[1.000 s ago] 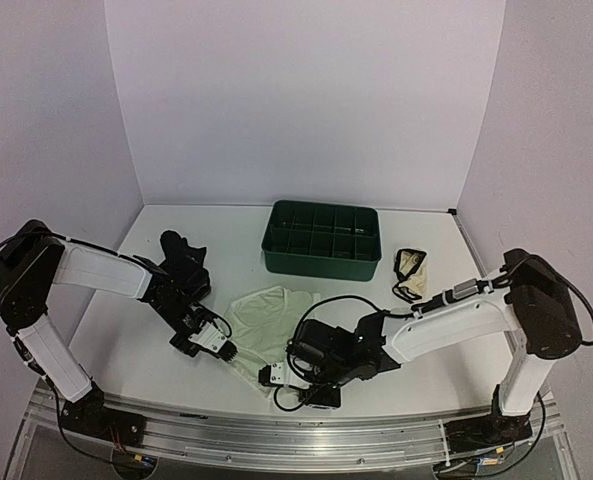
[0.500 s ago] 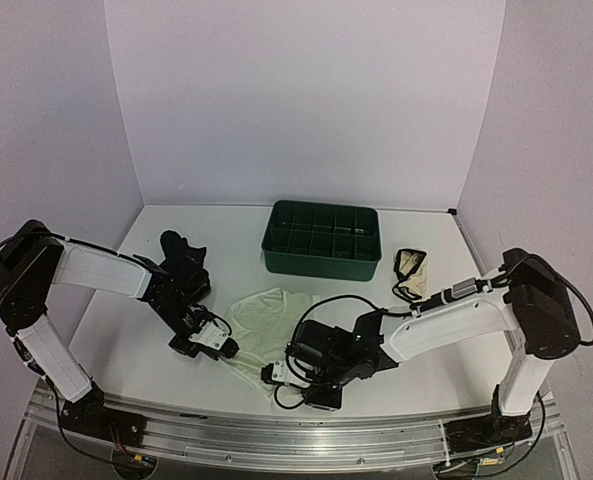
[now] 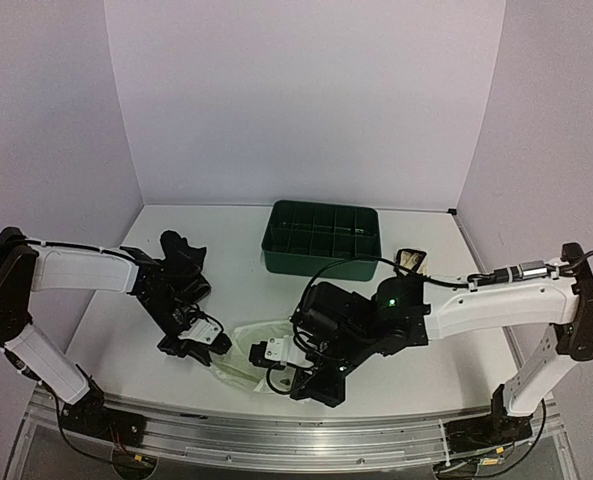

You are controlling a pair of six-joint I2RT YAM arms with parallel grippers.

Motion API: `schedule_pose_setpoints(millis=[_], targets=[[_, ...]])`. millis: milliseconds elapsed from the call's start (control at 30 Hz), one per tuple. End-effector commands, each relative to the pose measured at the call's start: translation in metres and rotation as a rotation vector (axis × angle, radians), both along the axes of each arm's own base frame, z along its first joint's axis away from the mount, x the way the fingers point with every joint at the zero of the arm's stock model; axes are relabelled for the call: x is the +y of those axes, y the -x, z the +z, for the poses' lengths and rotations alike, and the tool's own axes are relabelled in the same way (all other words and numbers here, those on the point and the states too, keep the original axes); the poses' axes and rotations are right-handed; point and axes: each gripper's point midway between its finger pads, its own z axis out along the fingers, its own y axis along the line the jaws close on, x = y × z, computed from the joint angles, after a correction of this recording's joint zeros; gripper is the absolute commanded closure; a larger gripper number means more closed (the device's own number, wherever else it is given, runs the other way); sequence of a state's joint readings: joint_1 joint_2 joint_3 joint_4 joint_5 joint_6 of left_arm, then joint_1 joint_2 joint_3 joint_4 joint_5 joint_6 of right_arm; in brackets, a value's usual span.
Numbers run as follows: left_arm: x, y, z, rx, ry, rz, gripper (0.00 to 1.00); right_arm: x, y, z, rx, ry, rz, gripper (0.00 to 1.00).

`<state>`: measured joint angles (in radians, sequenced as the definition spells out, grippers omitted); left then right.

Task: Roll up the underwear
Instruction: Fold the underwear at the center of the board.

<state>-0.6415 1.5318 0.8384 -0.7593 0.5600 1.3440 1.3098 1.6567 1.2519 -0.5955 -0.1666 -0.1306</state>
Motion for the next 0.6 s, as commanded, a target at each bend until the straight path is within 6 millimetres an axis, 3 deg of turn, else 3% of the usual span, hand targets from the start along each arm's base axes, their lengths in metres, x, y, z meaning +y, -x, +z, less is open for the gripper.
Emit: schedule_pose_setpoints(millis=[0,267,567], targets=[[-0.006,0.013,0.027,0.161,0.020,0.057,1.00,-0.001,0.013,0.033,0.152,-0.043,-0.033,1.00],[-0.029,-0.019,0.042,0.294,0.043,0.194,1.00,-0.013,-0.067,0.016,0.212,-0.024,-0.242,1.00],[-0.048,-0.050,0.051,0.386,0.065,0.345,1.00,-0.036,-0.127,-0.009,0.249,-0.005,-0.414,1.00]])
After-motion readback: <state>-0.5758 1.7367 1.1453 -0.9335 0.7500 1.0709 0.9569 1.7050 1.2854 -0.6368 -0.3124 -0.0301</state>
